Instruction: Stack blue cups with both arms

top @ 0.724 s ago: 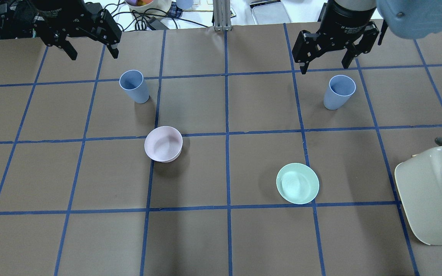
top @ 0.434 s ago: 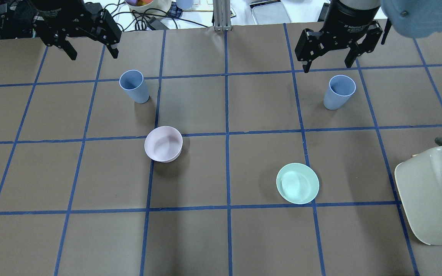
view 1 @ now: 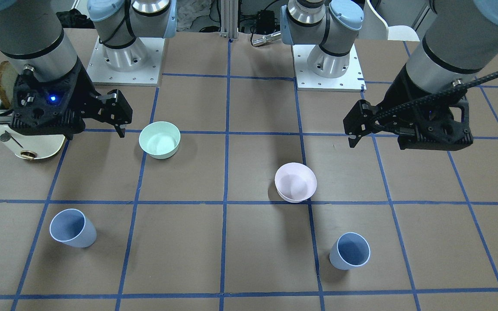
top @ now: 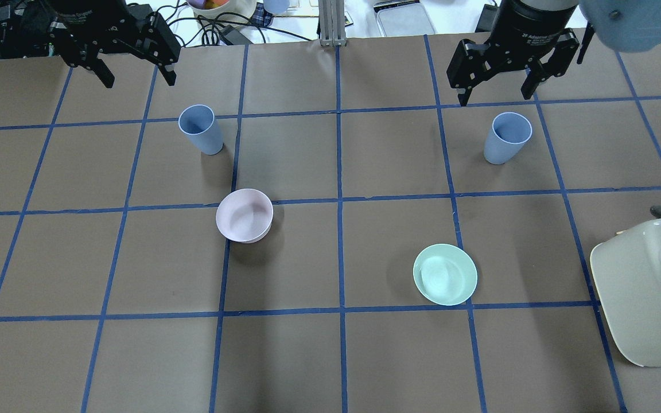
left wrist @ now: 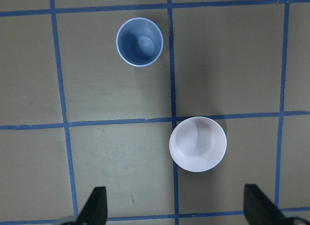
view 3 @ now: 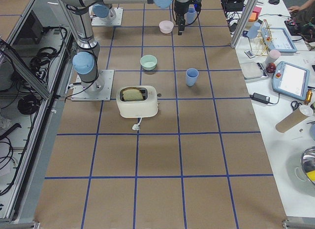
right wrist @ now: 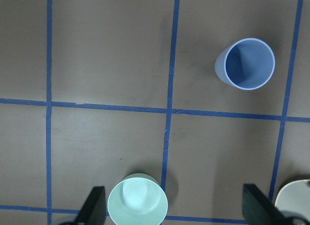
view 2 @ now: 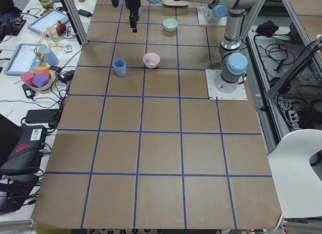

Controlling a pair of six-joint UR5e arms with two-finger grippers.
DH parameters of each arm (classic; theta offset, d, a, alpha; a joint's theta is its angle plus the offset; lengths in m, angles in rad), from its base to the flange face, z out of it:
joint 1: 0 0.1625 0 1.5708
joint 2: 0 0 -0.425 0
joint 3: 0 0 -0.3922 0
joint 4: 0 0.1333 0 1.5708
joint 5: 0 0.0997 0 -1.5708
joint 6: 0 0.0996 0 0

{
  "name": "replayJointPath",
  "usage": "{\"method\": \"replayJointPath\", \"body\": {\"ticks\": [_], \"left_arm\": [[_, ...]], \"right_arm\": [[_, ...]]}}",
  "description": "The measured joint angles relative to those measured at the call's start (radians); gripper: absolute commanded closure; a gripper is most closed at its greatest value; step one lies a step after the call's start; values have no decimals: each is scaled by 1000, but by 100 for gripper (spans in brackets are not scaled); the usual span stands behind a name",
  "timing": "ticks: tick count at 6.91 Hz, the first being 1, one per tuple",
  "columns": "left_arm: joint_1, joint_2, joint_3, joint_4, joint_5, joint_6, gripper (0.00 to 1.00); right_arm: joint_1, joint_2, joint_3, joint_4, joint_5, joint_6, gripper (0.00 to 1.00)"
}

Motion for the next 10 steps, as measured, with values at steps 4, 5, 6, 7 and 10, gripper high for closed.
{"method": "replayJointPath", "body": {"ticks": [4, 5, 6, 7, 10], "left_arm": [[4, -274, 100, 218, -5, 13, 0], [-10, -345, 102, 271, -2, 24, 2], [-29, -395, 99, 292, 2, 35, 11], [-39, -428, 95, 294, 4, 41, 36], [-43, -461, 59, 289, 11, 42, 100]], "right_arm": [[0, -1, -14, 4, -13, -2, 0], [-3, 0, -15, 3, -13, -3, 0], [-7, 3, -17, -1, -14, -10, 0], [-16, 12, -20, -4, -14, -25, 0], [-106, 92, -74, -5, -10, -71, 0]]}}
